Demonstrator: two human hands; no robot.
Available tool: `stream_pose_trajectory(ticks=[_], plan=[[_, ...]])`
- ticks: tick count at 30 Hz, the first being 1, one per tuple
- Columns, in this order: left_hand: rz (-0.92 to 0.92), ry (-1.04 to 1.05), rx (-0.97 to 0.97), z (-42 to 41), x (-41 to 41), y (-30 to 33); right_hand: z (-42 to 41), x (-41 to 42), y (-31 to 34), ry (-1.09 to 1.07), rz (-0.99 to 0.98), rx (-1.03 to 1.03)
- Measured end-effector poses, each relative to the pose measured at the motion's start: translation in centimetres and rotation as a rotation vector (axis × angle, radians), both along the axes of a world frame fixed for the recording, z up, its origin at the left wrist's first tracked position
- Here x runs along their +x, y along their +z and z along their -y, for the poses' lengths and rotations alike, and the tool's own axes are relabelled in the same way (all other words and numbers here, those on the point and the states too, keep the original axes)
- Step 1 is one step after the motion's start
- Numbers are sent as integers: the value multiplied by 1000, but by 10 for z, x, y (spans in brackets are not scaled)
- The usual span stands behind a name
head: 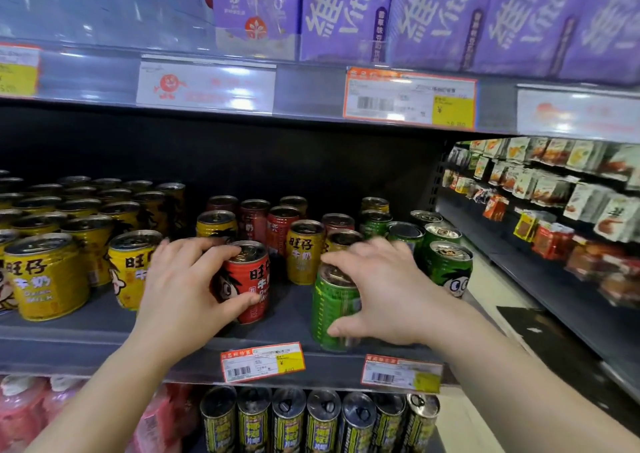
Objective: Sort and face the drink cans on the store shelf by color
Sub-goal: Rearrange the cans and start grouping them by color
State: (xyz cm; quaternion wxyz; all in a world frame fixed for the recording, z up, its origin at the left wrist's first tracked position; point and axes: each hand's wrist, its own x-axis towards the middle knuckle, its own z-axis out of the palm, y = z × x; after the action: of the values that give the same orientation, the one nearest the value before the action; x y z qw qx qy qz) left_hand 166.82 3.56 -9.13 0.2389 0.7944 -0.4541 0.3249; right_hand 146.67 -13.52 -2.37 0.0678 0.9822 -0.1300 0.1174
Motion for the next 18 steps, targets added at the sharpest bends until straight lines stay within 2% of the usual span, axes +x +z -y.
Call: stream_pose_trajectory(ticks=[9,18], plan=[[0,34,22,10,-4,2,40,-57,-5,-256,66,-1],[14,-15,-27,13,-3,-2,64,-32,-36,-323,310,-12]])
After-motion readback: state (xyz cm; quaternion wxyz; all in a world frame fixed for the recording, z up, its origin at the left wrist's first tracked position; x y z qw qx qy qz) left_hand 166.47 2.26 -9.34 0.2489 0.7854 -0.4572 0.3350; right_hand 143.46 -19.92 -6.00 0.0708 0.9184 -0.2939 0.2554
